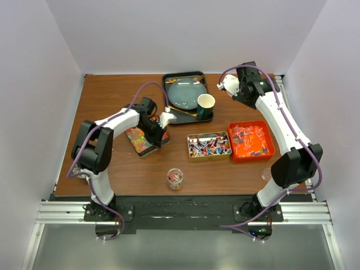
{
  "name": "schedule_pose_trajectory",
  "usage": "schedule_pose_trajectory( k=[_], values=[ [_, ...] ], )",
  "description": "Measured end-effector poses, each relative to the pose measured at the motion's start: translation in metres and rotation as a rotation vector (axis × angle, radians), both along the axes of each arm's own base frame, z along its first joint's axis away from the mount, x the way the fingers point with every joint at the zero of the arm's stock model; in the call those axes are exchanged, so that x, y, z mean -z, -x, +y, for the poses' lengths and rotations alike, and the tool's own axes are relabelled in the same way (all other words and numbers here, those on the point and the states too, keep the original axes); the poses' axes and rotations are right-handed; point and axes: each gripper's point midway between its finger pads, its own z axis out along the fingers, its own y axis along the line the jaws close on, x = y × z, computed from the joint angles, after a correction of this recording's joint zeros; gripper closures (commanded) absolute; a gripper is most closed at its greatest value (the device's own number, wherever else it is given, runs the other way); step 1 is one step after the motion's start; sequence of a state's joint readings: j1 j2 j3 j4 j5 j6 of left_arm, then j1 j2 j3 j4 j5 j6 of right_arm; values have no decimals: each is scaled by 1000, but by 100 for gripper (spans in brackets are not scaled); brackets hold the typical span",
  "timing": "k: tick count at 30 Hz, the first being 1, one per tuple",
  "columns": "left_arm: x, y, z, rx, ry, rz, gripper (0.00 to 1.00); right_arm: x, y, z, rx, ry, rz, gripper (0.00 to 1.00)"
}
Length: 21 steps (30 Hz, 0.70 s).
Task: Pack the candies
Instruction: Move the storage box to the center of the board.
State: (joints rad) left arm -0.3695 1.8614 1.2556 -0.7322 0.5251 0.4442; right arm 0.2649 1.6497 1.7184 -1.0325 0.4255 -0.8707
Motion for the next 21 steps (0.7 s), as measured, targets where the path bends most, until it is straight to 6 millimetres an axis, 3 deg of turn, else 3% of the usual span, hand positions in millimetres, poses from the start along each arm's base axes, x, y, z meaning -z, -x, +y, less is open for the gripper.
schedule_pose_trajectory(
  k=[7, 14, 17, 18, 21],
  values=[
    [-7, 29, -45, 101, 46, 25, 95, -2, -1, 1, -1, -4, -5, 100],
    [-9, 35, -73, 90, 43, 77, 95, -2, -2, 1, 0, -7, -4, 100],
    [-9, 34, -84, 80, 42, 97, 86, 0, -1, 1, -1, -9, 5, 100],
    [-9, 34, -86, 79, 42, 99, 77, 1, -2, 1, -1, -9, 8, 100],
    [-8, 34, -97, 84, 54, 115, 64, 2, -1, 2, -5, -14, 12, 100]
  ],
)
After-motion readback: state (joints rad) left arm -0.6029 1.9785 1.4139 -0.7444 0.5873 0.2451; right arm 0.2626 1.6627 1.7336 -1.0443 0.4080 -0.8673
